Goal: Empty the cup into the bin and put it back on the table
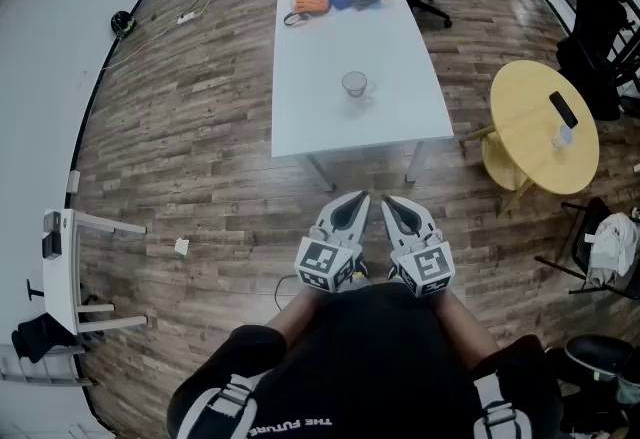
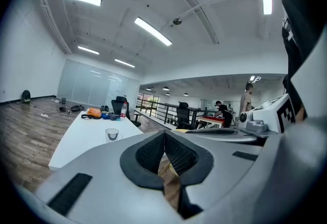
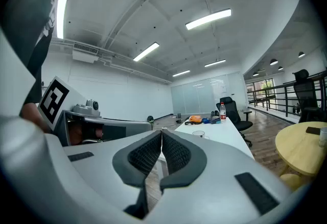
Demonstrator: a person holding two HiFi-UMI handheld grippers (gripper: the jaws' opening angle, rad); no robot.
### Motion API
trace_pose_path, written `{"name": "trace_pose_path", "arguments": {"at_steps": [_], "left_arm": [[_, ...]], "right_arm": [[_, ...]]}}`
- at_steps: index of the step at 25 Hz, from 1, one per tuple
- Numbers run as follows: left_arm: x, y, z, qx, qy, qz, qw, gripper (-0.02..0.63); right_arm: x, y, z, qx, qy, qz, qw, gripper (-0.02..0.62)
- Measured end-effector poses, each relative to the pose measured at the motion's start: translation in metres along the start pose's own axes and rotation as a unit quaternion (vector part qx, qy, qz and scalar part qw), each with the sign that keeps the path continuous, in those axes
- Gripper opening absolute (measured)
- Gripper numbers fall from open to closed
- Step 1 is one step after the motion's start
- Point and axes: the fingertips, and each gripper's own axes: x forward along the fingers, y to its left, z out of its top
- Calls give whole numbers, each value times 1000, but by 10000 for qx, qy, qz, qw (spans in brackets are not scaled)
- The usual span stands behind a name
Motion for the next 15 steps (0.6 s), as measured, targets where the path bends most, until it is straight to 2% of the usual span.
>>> {"name": "trace_pose_path", "arguments": {"at_steps": [10, 15], "left_arm": [[-5, 13, 3, 90, -2, 61, 9999, 21], [-16, 35, 3, 51, -63, 194, 9998, 21]], "right_arm": [[10, 1, -9, 88, 64, 42, 9999, 17], [27, 16, -8, 99, 23, 249, 9996, 17]]}}
